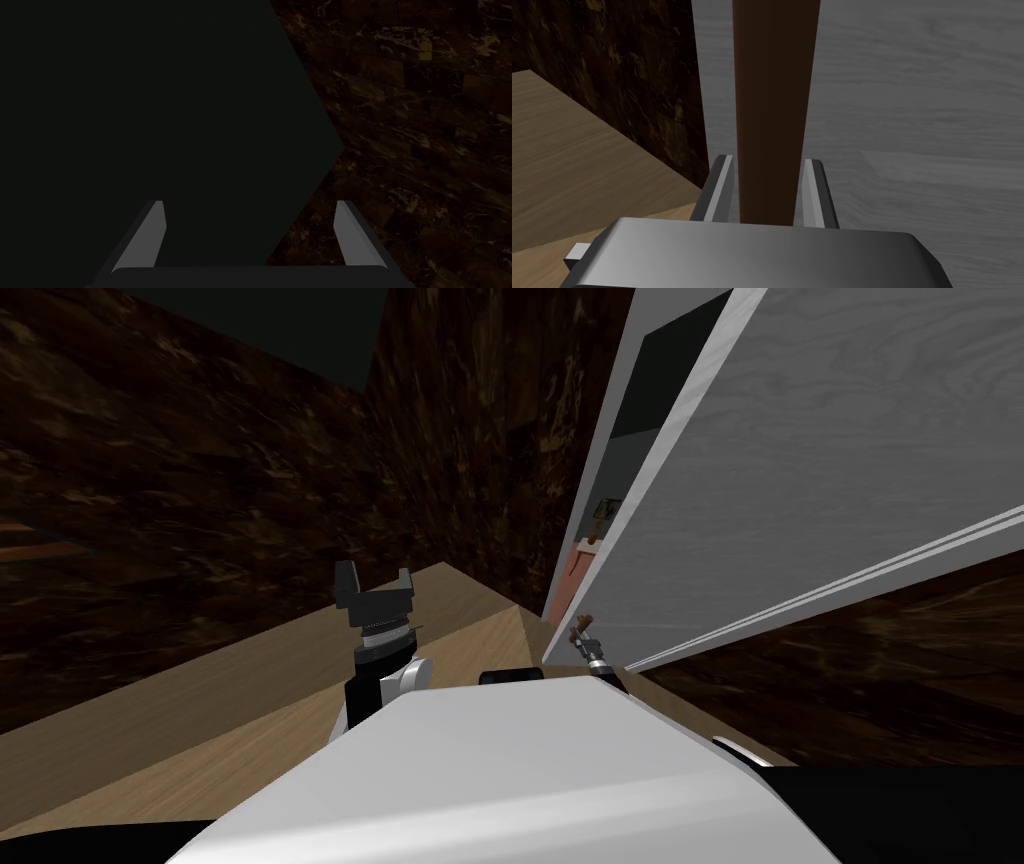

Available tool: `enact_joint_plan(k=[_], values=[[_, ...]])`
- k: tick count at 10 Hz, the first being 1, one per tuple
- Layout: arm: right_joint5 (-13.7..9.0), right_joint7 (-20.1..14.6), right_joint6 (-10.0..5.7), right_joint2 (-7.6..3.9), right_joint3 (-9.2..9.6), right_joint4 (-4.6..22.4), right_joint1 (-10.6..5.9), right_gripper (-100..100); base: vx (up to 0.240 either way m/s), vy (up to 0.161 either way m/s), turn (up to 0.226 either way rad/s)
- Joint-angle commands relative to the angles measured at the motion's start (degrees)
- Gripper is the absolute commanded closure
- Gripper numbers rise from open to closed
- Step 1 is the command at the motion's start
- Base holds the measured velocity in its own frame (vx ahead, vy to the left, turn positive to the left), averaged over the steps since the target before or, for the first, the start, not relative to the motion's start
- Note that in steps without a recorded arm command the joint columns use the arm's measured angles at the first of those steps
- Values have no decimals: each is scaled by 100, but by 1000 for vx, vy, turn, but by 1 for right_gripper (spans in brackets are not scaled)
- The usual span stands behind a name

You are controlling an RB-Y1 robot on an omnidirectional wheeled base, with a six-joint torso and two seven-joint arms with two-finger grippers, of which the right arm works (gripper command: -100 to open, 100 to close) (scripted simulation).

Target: Pull the door open

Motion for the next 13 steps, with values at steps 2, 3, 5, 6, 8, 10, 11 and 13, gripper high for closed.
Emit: enact_joint_plan(k=[2,3,5,6,8,10,11,13], values=[[65,-155,-256,-129,189,17,105,100,-235,-72,149],[90,-213,-349,-176,259,37,136,100,-241,-75,136],[144,-343,-555,-280,415,83,205,100,-217,-58,132],[165,-393,-634,-320,474,101,232,100,-257,-56,138],[196,-436,-671,-297,510,185,202,100,-131,-15,87],[228,-508,-762,-333,568,246,205,100,-219,-79,143],[246,-548,-813,-353,601,280,207,100,-216,-81,169],[282,-628,-915,-393,666,349,211,100,-213,-48,136]])
